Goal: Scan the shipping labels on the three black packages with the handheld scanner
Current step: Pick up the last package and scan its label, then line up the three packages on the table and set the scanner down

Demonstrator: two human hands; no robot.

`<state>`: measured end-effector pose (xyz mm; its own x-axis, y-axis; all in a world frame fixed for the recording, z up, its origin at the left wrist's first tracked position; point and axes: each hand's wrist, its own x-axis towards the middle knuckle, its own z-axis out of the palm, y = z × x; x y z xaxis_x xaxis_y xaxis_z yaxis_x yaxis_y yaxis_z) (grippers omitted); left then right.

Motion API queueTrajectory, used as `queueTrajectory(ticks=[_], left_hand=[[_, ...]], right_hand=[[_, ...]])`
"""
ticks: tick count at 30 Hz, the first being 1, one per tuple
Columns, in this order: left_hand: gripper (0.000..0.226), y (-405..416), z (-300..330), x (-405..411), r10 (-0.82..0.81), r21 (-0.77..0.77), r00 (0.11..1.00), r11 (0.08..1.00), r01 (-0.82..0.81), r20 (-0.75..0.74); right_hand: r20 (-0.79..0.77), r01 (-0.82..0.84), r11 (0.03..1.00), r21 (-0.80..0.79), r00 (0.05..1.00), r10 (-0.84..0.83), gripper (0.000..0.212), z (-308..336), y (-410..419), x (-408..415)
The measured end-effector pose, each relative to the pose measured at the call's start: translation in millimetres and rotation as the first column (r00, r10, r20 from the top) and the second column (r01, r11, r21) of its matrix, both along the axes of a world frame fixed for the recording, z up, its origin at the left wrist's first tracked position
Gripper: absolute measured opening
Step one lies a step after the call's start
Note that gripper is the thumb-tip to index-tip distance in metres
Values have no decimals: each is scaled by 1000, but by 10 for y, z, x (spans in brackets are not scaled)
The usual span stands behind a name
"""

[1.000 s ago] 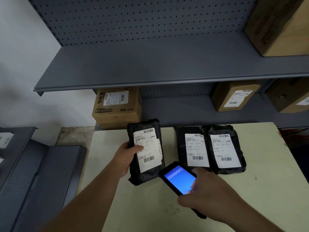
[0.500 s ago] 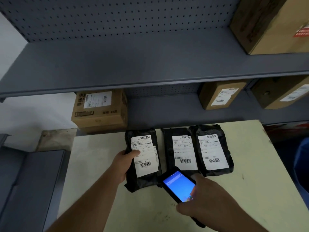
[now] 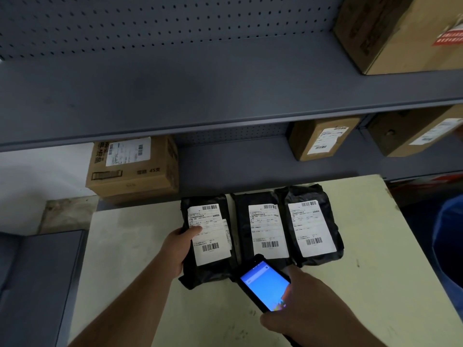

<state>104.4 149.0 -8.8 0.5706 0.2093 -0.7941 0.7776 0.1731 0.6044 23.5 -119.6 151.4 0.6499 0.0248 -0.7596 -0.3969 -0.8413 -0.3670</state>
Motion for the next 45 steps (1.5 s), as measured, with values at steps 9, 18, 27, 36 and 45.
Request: queueTrajectory(ticks=[9,18,27,36,45], left_hand=[[7,-48,-88,26,5,92,1000,996,-4,-12],[28,26,-124,-24,-144,309,989,940,145,-27],[66,-66,-11,-77,-440,756,897,574,313,-37],[56,-679,255,-270,-602,798,787,537,272,137],[50,-1284,388,-462,-706,797,671,530,290,226]], right_hand=[[1,-3,1000,3,1000,3,59,-42,-76,3],[11,7,1000,2,1000,-7,61,-47,-153,-25],[37,23,999,26,999,-24,63,-32,-244,-103],[102,116,993,37,988,-119,43,-107,-504,-138],[221,298,953,61,927,-304,45,-300,-949,-77]])
